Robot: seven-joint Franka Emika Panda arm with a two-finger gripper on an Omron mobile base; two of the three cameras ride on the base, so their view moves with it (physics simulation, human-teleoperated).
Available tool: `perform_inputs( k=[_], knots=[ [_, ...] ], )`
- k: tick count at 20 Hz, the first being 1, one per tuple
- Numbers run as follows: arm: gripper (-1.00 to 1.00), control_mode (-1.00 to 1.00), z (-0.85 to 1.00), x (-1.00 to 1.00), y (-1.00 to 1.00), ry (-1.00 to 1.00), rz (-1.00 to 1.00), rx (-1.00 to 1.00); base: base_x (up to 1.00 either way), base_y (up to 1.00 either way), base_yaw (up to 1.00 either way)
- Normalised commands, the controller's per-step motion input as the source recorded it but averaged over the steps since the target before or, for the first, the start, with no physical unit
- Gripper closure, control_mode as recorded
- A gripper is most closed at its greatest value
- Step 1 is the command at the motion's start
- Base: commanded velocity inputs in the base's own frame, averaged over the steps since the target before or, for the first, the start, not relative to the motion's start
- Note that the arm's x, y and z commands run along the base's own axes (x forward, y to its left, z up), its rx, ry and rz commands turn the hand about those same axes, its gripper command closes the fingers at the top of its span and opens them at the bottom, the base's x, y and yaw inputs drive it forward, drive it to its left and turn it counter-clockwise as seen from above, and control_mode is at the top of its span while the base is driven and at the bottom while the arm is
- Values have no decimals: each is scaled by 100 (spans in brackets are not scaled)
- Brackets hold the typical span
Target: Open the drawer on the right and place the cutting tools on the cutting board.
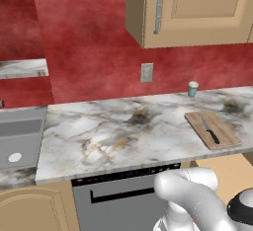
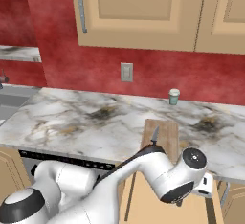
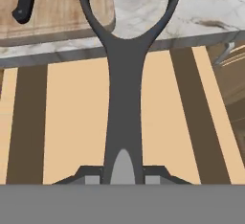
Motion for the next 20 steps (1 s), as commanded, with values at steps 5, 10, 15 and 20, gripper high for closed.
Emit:
perform_inputs(
  k=[5,10,15,20],
  knots=[
    [100,-100,32,92,4,0,0,0,0,0,0],
    [100,-100,33,81,1,1,0,0,0,0,0],
    [100,-100,3,73,0,2,0,1,0,0,0],
    [100,-100,0,75,1,0,0,0,0,0,0]
  ],
)
